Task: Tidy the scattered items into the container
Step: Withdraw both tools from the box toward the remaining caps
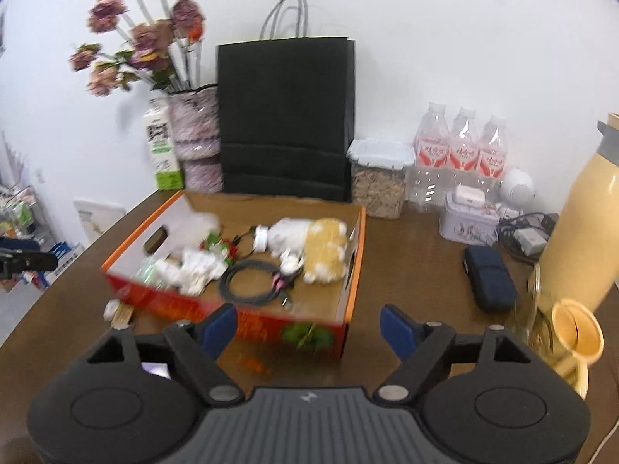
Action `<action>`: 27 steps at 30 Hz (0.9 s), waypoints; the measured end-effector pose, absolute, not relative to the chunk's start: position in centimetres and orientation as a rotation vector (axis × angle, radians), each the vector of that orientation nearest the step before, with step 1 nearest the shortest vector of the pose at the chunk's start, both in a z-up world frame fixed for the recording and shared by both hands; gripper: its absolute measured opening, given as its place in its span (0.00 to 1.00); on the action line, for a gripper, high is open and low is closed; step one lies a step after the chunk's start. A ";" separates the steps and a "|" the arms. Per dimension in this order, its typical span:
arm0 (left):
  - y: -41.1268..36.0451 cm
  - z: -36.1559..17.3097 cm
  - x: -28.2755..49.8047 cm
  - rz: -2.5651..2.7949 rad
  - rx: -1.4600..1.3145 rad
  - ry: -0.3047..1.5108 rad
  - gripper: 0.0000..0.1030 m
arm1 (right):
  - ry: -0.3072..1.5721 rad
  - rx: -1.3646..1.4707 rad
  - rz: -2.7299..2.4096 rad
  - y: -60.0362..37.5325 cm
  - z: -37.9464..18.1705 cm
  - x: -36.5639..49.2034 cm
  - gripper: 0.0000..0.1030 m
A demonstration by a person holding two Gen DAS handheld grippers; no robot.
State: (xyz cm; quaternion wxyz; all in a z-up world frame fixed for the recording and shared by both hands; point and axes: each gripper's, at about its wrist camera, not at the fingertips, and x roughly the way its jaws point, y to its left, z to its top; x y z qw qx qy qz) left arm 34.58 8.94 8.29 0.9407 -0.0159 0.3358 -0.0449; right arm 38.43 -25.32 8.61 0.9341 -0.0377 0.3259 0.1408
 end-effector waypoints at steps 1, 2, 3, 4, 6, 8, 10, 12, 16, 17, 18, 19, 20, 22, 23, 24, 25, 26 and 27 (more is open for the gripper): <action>8.8 8.3 33.6 -0.086 -0.032 0.676 0.81 | 0.667 -0.082 0.294 -25.4 8.4 37.3 0.80; 8.7 8.3 32.4 -0.091 -0.031 0.664 0.81 | 0.666 -0.087 0.300 -25.4 8.2 36.3 0.81; 8.5 8.3 31.4 -0.095 -0.031 0.656 0.81 | 0.664 -0.087 0.303 -25.5 8.0 35.3 0.81; 8.4 8.2 30.2 -0.096 -0.031 0.648 0.81 | 0.662 -0.083 0.307 -25.5 7.7 34.2 0.82; 8.0 7.7 27.8 -0.098 -0.030 0.623 0.83 | 0.663 -0.067 0.320 -25.6 7.1 32.2 0.83; 7.6 6.4 25.2 -0.100 -0.026 0.593 0.87 | 0.662 -0.047 0.337 -25.6 6.3 30.1 0.83; 7.3 4.8 23.5 -0.078 -0.036 0.610 0.87 | 0.662 -0.029 0.350 -25.4 5.3 28.1 0.84; 7.0 3.4 21.9 -0.064 -0.057 0.629 0.87 | 0.674 -0.022 0.351 -25.1 4.2 26.3 0.84; 6.4 1.7 18.5 -0.063 -0.068 0.608 0.87 | 0.700 -0.005 0.347 -24.2 1.9 23.3 0.84; 6.2 1.4 17.8 -0.047 -0.074 0.598 0.87 | 0.711 -0.010 0.354 -23.8 1.2 22.7 0.84; 6.0 1.0 17.0 -0.036 -0.073 0.592 0.87 | 0.720 -0.024 0.357 -23.3 0.5 22.0 0.84; 5.6 0.8 16.5 -0.031 -0.062 0.589 0.87 | 0.724 -0.038 0.354 -22.7 -0.1 21.4 0.84; 5.2 0.6 16.1 -0.024 -0.045 0.586 0.87 | 0.725 -0.043 0.348 -22.3 -0.5 20.8 0.84; 4.4 0.2 15.4 -0.013 -0.005 0.577 0.87 | 0.726 -0.024 0.351 -21.7 -1.3 19.7 0.84; 3.9 0.0 15.2 -0.015 0.014 0.574 0.87 | 0.721 -0.007 0.355 -21.6 -1.5 19.1 0.84; 3.2 -0.3 15.0 -0.030 0.035 0.574 0.87 | 0.711 0.006 0.359 -21.5 -1.7 18.6 0.84; 2.5 -0.5 14.9 -0.052 0.057 0.573 0.87 | 0.698 0.009 0.356 -21.3 -1.9 18.1 0.84; 1.8 -0.7 14.9 -0.069 0.072 0.573 0.87 | 0.683 0.004 0.344 -21.2 -2.0 17.8 0.84; 1.0 -1.0 14.9 -0.086 0.088 0.573 0.87 | 0.667 -0.009 0.326 -21.0 -2.2 17.5 0.84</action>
